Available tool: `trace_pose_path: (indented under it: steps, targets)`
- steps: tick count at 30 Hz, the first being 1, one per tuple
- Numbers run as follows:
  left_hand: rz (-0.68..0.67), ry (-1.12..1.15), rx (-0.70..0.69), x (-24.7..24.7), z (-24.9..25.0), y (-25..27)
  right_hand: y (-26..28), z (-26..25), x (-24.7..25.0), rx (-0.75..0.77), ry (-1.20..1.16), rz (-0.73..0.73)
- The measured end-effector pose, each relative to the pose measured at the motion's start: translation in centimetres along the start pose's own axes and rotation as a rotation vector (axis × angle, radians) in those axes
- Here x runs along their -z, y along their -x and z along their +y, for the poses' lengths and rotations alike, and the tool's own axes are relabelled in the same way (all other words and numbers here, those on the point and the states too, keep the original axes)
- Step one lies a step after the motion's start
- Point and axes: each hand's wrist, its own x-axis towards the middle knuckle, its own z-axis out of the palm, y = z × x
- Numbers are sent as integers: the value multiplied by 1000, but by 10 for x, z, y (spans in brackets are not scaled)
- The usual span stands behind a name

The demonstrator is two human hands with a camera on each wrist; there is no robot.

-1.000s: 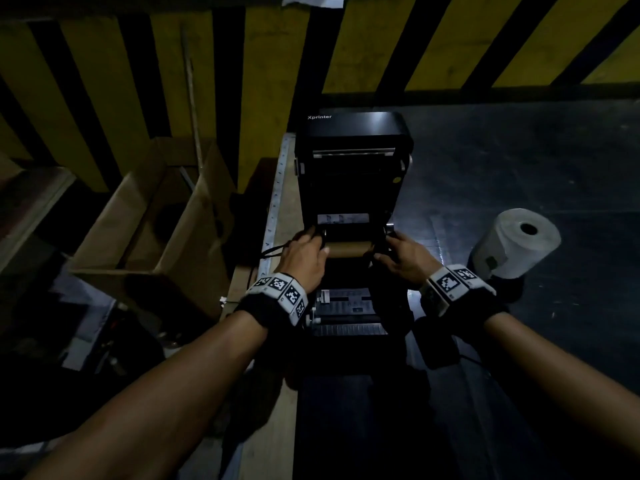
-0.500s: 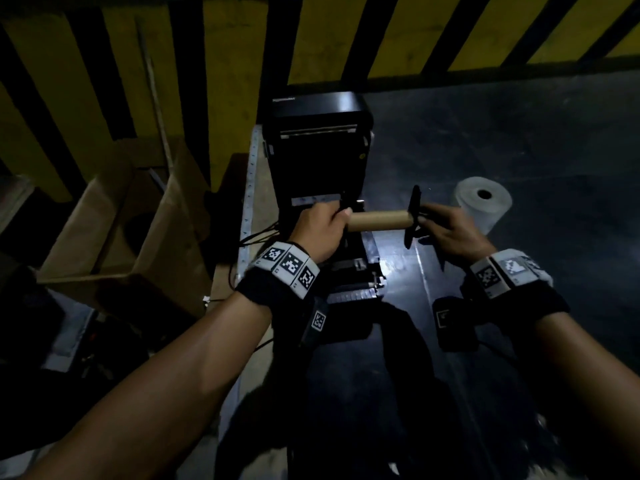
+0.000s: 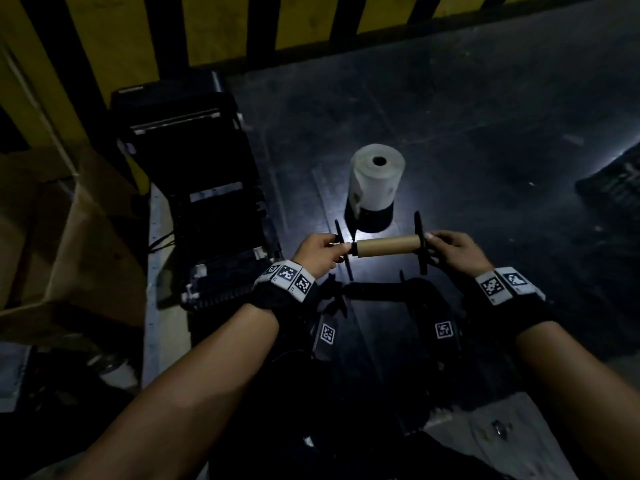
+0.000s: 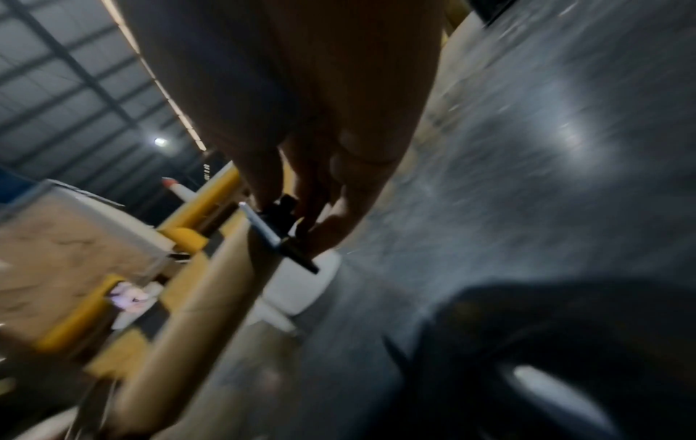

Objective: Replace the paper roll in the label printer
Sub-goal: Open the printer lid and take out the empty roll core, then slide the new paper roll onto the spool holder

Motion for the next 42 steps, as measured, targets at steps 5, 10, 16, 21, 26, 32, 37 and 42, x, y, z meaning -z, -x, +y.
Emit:
trace_pose_path:
  steps: [5,10,16,21,26,32,37,42]
  targets:
    - [140,-264,30,-26,-8,-13,-22,24,39,-35,219,6]
    - [209,-505,47,-40,-14,-19,-33,31,46,-35,351,-101]
    - [180,-256,-85,-47,6,-15,-35,18,41,-3,307,-155]
    - [-84,-290,-96,-52,9,-14,-36,14,38,-34,215,-199]
    - [-150,-401,-131,-49,12,-6,-34,9,46,-17,311,-194]
    - [-50,-607,-114,-20,-4,2,-45,7,81,-19,599,-78]
    - [-110,-831,-37,-19,-22,10,-49,19,92,-65,775,-108]
    - [-81,-822,-36,-23,-31,6,-52,32,85,-47,853,-127]
